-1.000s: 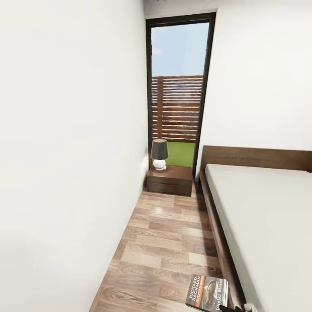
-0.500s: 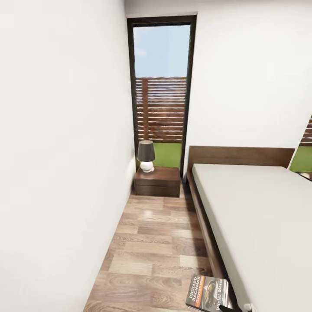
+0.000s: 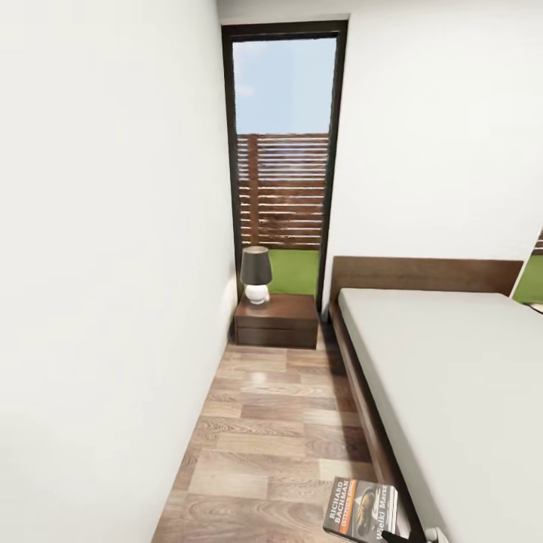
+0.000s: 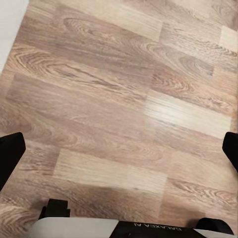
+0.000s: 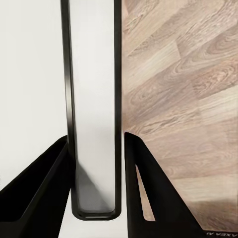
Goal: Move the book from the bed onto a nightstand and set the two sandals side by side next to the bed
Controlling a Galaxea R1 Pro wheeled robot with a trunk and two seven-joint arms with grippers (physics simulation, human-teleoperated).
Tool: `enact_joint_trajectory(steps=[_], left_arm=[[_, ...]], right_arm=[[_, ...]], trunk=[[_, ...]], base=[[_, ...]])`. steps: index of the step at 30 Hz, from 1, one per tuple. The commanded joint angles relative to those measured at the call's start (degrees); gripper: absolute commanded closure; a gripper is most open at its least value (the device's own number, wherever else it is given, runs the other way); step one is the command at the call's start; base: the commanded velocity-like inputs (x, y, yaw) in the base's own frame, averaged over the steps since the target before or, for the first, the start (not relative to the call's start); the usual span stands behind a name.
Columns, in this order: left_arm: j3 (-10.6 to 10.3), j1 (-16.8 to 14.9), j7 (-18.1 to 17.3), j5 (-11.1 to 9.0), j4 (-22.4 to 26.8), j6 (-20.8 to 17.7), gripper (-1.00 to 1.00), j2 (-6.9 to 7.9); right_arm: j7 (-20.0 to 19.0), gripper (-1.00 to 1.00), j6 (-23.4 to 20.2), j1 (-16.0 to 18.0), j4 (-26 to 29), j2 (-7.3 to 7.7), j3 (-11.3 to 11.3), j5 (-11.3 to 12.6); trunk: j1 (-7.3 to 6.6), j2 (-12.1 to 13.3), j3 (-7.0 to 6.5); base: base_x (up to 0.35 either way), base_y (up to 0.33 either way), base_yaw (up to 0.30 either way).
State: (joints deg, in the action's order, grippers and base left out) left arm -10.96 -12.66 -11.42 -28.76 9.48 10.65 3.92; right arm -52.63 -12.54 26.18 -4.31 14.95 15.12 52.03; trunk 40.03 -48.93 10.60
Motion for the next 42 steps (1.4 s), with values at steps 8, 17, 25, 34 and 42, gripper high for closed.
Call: enact_joint_trajectory(steps=[8, 17, 25, 34, 42], left_arm=[[-0.5, 0.0, -0.2, -0.6, -0.1, 0.2, -1.0, 0.03], [-0.4, 0.0, -0.2, -0.6, -0.1, 0.2, -1.0, 0.1], [-0.4, 0.0, -0.2, -0.6, -0.1, 0.2, -1.0, 0.09], [-0.5, -0.1, -0.2, -0.6, -0.1, 0.2, -1.0, 0.06], [-0.5, 0.0, -0.2, -0.6, -0.1, 0.2, -1.0, 0.04]], right_arm=[[-0.3, 1.0, -0.5, 0.1, -0.2, -0.01, 0.3, 0.6], [-0.3, 1.0, -0.5, 0.1, -0.2, -0.01, 0.3, 0.6], [-0.3, 1.0, -0.5, 0.1, -0.2, -0.01, 0.3, 0.6], [-0.3, 1.0, -0.5, 0.1, -0.2, -0.01, 0.3, 0.6], [-0.3, 1.0, -0.5, 0.1, -0.2, -0.01, 0.3, 0.6]], trunk=[[0.03, -0.1, 0.06], [0.03, -0.1, 0.0], [0.03, -0.1, 0.0], [0.03, -0.1, 0.0], [0.03, -0.1, 0.0]], base=[[0.062, 0.01, -0.137], [0.209, 0.0, -0.122], [0.331, 0.0, -0.002], [0.332, 0.0, -0.05], [0.332, 0.0, -0.068]])
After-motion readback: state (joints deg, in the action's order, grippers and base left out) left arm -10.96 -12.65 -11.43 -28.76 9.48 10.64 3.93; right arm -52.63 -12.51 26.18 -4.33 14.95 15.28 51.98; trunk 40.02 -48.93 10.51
